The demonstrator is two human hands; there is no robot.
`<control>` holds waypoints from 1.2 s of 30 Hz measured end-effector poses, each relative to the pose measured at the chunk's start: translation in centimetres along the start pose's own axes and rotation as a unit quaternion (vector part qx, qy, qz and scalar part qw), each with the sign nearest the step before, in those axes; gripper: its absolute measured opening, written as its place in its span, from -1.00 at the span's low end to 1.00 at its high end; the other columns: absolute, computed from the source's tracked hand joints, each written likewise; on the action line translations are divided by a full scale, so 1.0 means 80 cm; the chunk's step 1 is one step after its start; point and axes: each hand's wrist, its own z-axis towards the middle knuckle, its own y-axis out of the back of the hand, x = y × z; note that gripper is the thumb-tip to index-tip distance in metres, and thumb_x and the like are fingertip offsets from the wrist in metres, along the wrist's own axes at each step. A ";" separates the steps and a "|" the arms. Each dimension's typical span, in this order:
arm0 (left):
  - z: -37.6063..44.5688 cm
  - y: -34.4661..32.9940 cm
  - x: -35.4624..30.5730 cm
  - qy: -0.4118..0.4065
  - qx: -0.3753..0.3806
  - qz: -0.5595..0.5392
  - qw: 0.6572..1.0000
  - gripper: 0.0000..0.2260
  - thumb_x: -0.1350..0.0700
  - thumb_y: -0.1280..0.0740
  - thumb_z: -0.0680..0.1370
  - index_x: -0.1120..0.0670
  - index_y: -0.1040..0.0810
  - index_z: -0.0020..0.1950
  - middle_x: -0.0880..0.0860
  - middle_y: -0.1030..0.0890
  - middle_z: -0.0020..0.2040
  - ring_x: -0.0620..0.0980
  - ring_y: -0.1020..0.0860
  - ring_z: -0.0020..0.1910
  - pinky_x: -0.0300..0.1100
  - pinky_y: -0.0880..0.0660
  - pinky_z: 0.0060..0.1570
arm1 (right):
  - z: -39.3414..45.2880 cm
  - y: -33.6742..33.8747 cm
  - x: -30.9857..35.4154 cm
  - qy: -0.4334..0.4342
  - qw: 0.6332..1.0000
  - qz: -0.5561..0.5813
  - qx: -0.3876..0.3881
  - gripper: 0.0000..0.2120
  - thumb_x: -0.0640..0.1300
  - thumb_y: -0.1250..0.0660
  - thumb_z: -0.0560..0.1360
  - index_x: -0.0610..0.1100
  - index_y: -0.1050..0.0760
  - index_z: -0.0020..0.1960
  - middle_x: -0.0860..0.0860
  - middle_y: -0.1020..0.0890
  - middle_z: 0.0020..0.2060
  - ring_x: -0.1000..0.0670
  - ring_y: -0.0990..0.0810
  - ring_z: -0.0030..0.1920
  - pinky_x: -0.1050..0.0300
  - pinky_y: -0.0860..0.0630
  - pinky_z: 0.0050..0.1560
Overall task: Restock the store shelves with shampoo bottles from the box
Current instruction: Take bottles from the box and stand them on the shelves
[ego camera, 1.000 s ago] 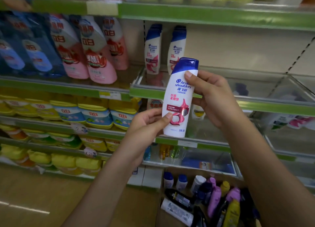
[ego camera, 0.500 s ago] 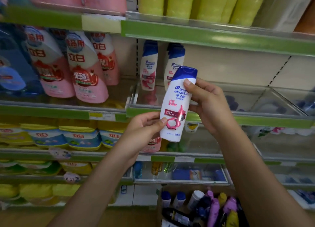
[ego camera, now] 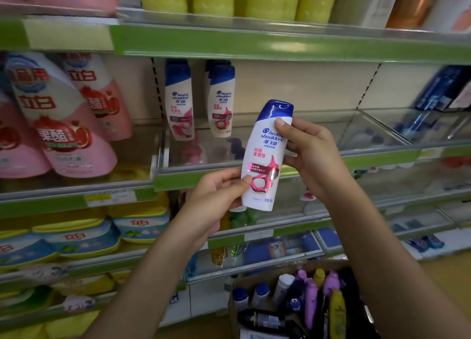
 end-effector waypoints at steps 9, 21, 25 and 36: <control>0.038 0.022 -0.003 -0.069 -0.032 0.129 0.989 -0.82 0.12 -0.38 0.50 0.01 -0.56 0.10 -0.05 -0.67 0.00 -0.17 -0.63 -0.04 -0.37 -0.55 -0.08 | 0.039 -0.018 -0.007 0.024 0.999 -0.006 0.040 -0.72 -0.18 -0.30 0.56 -0.28 -0.53 0.22 -0.11 -0.69 -0.02 -0.05 -0.68 -0.05 0.10 -0.63 -0.13; 0.139 0.069 -0.017 -0.139 -0.087 0.317 0.934 -0.75 0.10 -0.35 0.52 0.07 -0.47 0.18 -0.08 -0.58 0.00 -0.18 -0.53 -0.04 -0.33 -0.45 -0.06 | 0.126 -0.053 -0.027 0.067 0.989 -0.028 0.128 -0.65 -0.29 -0.27 0.57 -0.25 -0.39 0.35 -0.16 -0.63 0.13 -0.13 -0.63 0.12 -0.07 -0.56 0.19; 0.156 0.071 -0.011 -0.137 -0.104 0.342 0.924 -0.71 0.08 -0.35 0.52 0.08 -0.46 0.22 -0.02 -0.59 0.08 -0.09 -0.55 0.06 -0.17 -0.48 0.07 | 0.138 -0.054 -0.031 0.072 0.989 -0.041 0.122 -0.64 -0.30 -0.29 0.55 -0.23 -0.38 0.34 -0.12 -0.60 0.17 -0.07 -0.62 0.14 0.00 -0.58 0.16; 0.185 0.077 0.001 -0.168 -0.117 0.366 0.908 -0.69 0.04 -0.35 0.53 0.11 -0.45 0.23 0.03 -0.61 0.12 -0.03 -0.58 0.09 -0.16 -0.50 0.03 | 0.160 -0.053 -0.037 0.094 0.985 -0.095 0.112 -0.64 -0.28 -0.29 0.56 -0.18 -0.36 0.34 -0.14 -0.59 0.21 -0.07 -0.60 0.19 0.03 -0.59 0.15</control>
